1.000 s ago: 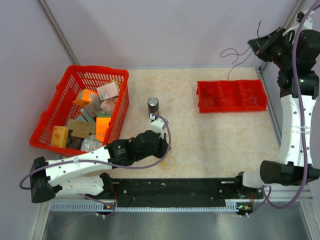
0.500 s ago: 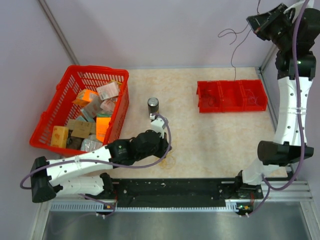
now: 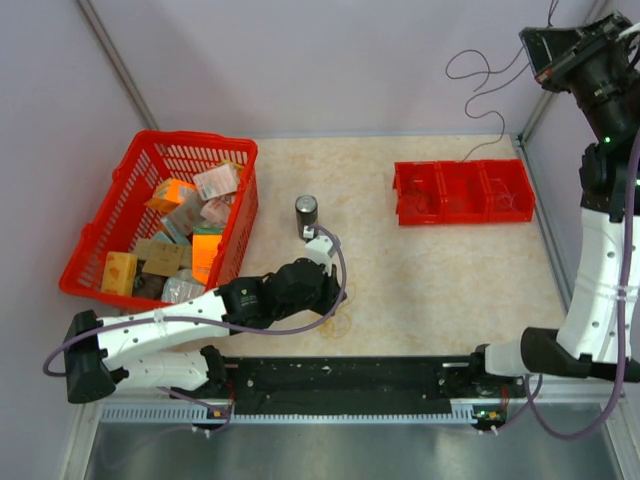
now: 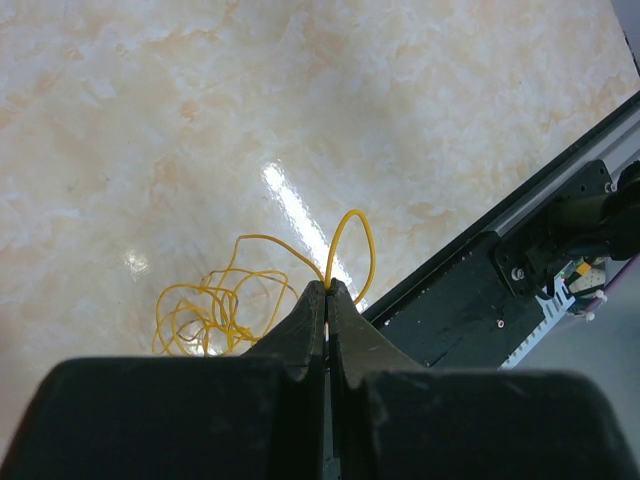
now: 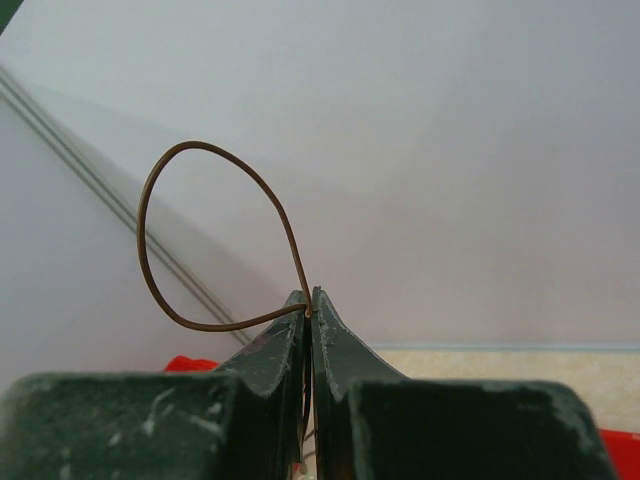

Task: Untangle the cables

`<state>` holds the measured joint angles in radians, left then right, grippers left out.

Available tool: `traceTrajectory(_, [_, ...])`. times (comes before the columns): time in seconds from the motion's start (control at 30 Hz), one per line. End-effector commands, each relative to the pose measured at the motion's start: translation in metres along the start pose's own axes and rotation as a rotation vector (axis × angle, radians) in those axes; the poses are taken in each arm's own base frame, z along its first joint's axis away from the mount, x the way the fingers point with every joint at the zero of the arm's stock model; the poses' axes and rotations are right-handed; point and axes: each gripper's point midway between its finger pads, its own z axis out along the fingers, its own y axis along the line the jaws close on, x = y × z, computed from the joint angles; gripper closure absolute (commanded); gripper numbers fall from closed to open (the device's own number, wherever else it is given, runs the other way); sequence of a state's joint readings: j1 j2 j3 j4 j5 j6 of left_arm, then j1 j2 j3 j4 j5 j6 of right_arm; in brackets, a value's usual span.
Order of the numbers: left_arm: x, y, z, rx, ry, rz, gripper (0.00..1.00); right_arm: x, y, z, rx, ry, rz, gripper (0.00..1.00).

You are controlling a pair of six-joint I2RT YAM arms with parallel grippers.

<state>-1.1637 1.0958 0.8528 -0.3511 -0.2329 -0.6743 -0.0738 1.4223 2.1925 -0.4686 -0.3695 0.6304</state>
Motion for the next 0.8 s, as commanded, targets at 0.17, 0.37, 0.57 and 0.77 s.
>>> traceTrajectory(0.17, [-0.018,-0.016,-0.002,0.065,-0.05,-0.016,1.0,0.03,-0.01,-0.068,0.098,-0.013,-0.073,1.0])
traceTrajectory(0.37, [-0.017,-0.022,0.0,0.083,-0.035,-0.018,1.0,0.044,-0.024,-0.04,0.081,0.036,-0.046,1.0])
traceTrajectory(0.57, [-0.017,-0.02,-0.003,0.083,-0.042,-0.029,1.0,0.045,-0.037,-0.013,0.085,0.04,-0.031,1.0])
traceTrajectory(0.77, [-0.016,-0.02,-0.001,0.08,-0.036,-0.029,1.0,0.045,-0.049,0.014,0.089,0.044,-0.025,1.0])
